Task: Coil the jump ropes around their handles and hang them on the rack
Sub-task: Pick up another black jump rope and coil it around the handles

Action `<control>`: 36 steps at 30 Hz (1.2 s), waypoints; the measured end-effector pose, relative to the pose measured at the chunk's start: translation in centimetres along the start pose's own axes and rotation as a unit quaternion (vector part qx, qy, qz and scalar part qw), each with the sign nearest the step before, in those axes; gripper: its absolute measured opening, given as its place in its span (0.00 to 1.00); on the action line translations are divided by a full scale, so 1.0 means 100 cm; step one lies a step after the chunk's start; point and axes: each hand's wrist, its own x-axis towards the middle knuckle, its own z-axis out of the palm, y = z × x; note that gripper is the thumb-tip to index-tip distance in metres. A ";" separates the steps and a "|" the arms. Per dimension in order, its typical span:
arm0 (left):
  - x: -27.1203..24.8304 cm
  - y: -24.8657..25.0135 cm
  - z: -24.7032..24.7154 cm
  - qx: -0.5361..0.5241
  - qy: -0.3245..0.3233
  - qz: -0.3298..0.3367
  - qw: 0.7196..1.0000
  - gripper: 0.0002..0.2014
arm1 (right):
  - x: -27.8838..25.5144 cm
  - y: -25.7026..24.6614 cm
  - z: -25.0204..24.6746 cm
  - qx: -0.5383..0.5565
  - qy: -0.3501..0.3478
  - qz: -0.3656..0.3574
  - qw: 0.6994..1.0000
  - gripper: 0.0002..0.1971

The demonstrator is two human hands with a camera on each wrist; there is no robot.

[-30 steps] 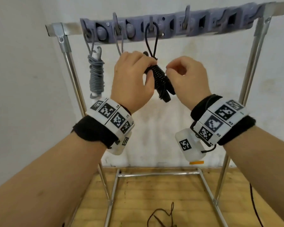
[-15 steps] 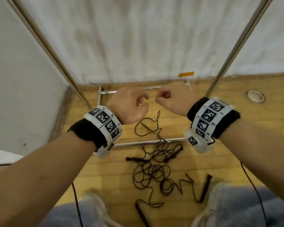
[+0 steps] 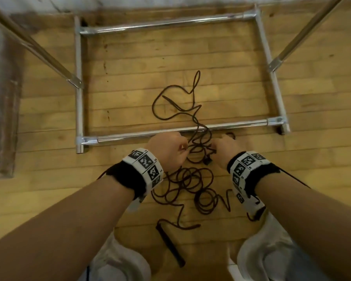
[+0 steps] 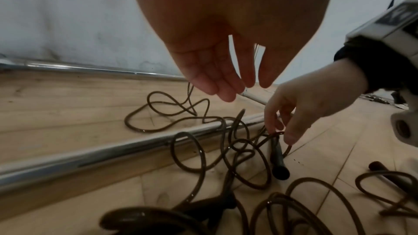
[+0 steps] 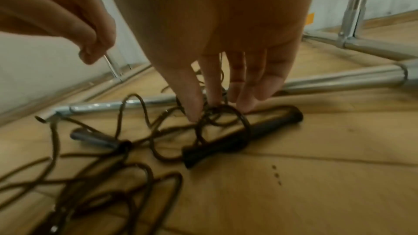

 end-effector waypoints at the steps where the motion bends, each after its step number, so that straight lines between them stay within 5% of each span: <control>1: 0.003 -0.001 0.007 -0.005 -0.008 -0.003 1.000 0.10 | 0.005 0.005 0.008 -0.004 -0.010 0.004 1.000 0.14; 5: 0.012 -0.003 0.024 -0.023 -0.009 -0.041 0.999 0.12 | 0.014 0.014 0.013 0.104 0.014 0.015 0.994 0.10; 7: 0.016 -0.001 0.025 -0.057 0.007 -0.049 0.997 0.19 | 0.011 0.009 0.003 0.195 0.070 -0.031 0.978 0.06; 10: 0.023 0.006 0.011 -0.130 0.028 -0.065 0.989 0.23 | 0.002 -0.004 -0.022 0.273 0.120 -0.091 0.950 0.12; 16: 0.025 0.015 -0.031 -0.250 0.116 -0.120 0.954 0.12 | -0.018 -0.022 -0.065 0.383 0.195 -0.133 0.893 0.11; 22: 0.016 0.038 -0.085 -0.260 0.168 -0.079 0.948 0.08 | -0.046 -0.041 -0.101 0.466 0.265 -0.188 0.823 0.07; 29: -0.015 0.078 -0.168 -0.317 0.165 -0.075 0.931 0.03 | -0.102 -0.069 -0.175 0.456 0.318 -0.228 0.799 0.05; 36: -0.074 0.125 -0.236 -0.388 0.138 -0.078 0.908 0.18 | -0.176 -0.091 -0.223 0.450 0.363 -0.257 0.774 0.11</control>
